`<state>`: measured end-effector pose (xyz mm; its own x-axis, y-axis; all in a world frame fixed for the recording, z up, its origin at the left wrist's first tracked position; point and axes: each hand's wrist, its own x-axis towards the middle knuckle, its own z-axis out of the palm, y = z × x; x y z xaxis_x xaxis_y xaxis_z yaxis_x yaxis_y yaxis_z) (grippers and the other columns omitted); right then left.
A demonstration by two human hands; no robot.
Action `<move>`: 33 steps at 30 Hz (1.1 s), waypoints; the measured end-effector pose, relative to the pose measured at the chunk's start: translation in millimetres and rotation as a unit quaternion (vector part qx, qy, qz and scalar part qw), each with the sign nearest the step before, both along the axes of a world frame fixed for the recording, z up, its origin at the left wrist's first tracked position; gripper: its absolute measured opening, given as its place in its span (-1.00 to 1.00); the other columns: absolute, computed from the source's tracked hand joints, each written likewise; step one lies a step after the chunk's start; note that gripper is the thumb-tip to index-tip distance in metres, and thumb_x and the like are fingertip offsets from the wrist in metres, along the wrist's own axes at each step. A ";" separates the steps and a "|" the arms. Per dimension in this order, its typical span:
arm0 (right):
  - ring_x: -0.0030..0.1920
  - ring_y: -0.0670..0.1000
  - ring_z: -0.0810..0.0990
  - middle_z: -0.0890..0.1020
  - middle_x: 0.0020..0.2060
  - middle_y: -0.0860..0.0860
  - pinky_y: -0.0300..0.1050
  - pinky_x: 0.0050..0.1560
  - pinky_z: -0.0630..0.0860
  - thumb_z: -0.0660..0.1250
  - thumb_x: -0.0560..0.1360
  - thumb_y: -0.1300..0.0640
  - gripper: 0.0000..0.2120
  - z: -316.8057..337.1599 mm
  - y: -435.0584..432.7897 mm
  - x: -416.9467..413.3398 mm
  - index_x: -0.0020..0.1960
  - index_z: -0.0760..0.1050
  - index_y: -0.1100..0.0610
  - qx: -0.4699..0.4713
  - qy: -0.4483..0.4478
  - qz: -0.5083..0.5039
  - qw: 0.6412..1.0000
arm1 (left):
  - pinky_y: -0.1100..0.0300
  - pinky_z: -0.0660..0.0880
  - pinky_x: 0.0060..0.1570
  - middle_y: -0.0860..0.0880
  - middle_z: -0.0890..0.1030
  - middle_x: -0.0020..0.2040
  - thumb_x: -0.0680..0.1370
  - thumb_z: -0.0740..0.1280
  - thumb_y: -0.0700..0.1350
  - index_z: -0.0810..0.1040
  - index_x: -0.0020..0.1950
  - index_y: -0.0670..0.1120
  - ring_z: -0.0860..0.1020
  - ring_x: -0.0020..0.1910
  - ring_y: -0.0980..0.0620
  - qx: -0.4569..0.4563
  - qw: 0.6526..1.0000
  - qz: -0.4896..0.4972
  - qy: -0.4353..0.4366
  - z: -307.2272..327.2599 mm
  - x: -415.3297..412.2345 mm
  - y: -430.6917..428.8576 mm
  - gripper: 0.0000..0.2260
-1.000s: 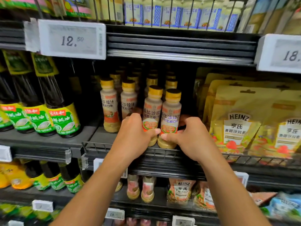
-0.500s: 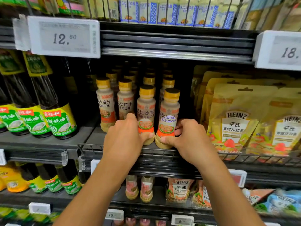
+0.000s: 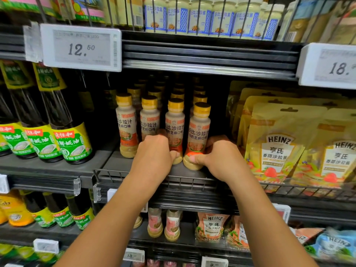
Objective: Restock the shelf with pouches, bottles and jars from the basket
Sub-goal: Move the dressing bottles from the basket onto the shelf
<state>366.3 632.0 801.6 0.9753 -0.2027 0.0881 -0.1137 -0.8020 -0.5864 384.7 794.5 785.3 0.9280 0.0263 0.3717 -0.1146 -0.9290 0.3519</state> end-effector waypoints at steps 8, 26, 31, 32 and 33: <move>-0.08 0.08 0.56 0.62 -0.04 0.04 -0.15 -0.22 0.42 0.55 0.35 -0.22 -0.39 1.5 2.3 0.4 0.22 0.50 0.11 0.005 -0.008 0.015 1.000 | 0.10 0.33 -0.26 -0.05 0.39 -0.26 0.50 0.45 0.14 0.21 -0.34 -0.01 0.39 -0.25 -0.09 -0.006 1.000 0.000 0.013 -1.8 5.2 2.9 -0.53; -0.06 -0.15 0.65 0.66 -0.11 -0.06 -0.35 -0.05 0.54 0.47 0.49 0.14 -0.80 -21.8 -8.5 -80.0 0.07 0.56 -0.01 0.262 -0.256 0.060 0.929 | 0.11 0.64 -0.27 0.03 0.64 -0.19 0.46 0.42 -0.08 0.54 -0.09 0.13 0.67 -0.20 -0.01 -0.484 0.813 -0.325 -0.008 -4.8 -47.9 -12.1 -0.88; -0.11 -0.16 0.64 0.67 -0.15 -0.05 -0.41 -0.10 0.50 0.46 0.50 0.24 -0.83 -31.3 -24.8 -110.5 0.01 0.59 0.01 0.282 -0.299 0.016 0.911 | 0.18 0.63 -0.27 -0.02 0.64 -0.22 0.45 0.42 -0.13 0.56 -0.10 0.10 0.68 -0.21 -0.07 -0.534 0.755 -0.377 0.061 -18.0 -57.0 -41.1 -0.87; -0.11 -0.15 0.64 0.68 -0.14 -0.06 -0.40 -0.11 0.51 0.47 0.50 0.22 -0.84 -33.6 -29.7 -116.9 0.01 0.60 0.01 0.282 -0.303 0.006 0.910 | 0.18 0.63 -0.26 -0.02 0.65 -0.22 0.46 0.42 -0.14 0.56 -0.09 0.09 0.68 -0.21 -0.06 -0.535 0.748 -0.386 0.073 -20.5 -59.7 -47.9 -0.87; -0.11 -0.14 0.64 0.68 -0.13 -0.06 -0.37 -0.11 0.52 0.47 0.50 0.18 -0.86 -36.2 -34.9 -123.1 0.00 0.60 -0.01 0.283 -0.307 -0.006 0.909 | 0.16 0.63 -0.26 -0.02 0.65 -0.22 0.46 0.42 -0.14 0.56 -0.09 0.07 0.68 -0.22 -0.05 -0.536 0.740 -0.398 0.087 -22.7 -62.8 -55.0 -0.88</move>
<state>243.2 597.0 765.3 0.7747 -0.3948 0.4939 0.3680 -0.3537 -0.8599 321.9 739.4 762.5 0.8399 -0.3608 0.4055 -0.3409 0.2307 0.9113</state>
